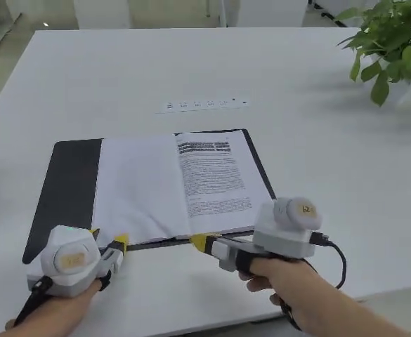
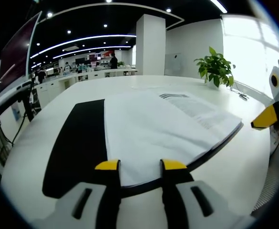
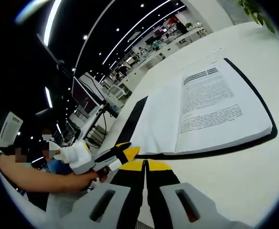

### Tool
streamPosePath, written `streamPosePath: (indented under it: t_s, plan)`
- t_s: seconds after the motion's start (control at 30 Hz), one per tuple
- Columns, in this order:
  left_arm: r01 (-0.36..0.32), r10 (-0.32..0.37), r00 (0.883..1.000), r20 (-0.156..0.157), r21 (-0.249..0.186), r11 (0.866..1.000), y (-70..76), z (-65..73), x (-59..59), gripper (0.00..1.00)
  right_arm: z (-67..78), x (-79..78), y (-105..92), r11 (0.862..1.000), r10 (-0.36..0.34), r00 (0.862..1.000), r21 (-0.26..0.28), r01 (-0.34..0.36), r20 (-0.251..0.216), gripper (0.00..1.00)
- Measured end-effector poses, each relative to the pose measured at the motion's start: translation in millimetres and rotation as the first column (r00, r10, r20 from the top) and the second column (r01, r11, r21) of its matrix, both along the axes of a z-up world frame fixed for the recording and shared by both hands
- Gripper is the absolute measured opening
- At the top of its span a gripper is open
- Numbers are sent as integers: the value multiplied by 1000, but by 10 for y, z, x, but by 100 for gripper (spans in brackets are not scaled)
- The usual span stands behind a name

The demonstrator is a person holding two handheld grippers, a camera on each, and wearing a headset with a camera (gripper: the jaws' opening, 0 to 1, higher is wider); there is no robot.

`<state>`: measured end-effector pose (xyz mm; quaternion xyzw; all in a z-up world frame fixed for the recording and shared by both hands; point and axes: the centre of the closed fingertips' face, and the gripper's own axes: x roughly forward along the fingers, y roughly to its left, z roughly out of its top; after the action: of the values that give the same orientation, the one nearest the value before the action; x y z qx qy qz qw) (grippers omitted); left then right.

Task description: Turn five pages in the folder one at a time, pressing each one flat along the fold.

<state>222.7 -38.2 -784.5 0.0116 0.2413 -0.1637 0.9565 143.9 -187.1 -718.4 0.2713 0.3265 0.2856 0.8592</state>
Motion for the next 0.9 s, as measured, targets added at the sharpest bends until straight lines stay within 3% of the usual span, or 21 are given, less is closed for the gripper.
streamPosePath:
  t_s: [0.07,0.13,0.3,0.43,0.6,0.67,0.8,0.9]
  plan:
    - [19,-20,999,-38,-15,1000,-50,7,-22,37,50,-34,-62,1000,-13,1000,-8,14,7,0]
    - [28,-31,998,-52,-46,999,-102,59,-25,43,98,-68,-106,1000,-14,1000,-21,15,18,0]
    - [41,-43,999,-32,-42,998,-155,286,-51,42,224,-72,-224,998,-43,998,-38,45,48,0]
    - [45,-47,999,-26,-62,997,-191,494,-117,45,295,-40,-341,992,-56,995,-105,64,80,0]
    - [24,-26,999,-20,-90,996,-160,749,-251,46,420,2,-448,985,-53,988,-154,75,144,0]
    - [6,-10,1000,-25,-120,993,-150,855,-341,46,445,10,-509,980,-53,985,-184,83,163,0]
    - [-15,12,1000,-29,-132,991,-82,977,-477,49,482,31,-639,970,-54,979,-223,99,199,0]
    - [-20,14,999,-49,-117,993,-32,1014,-576,53,469,45,-742,964,-66,977,-239,114,201,10]
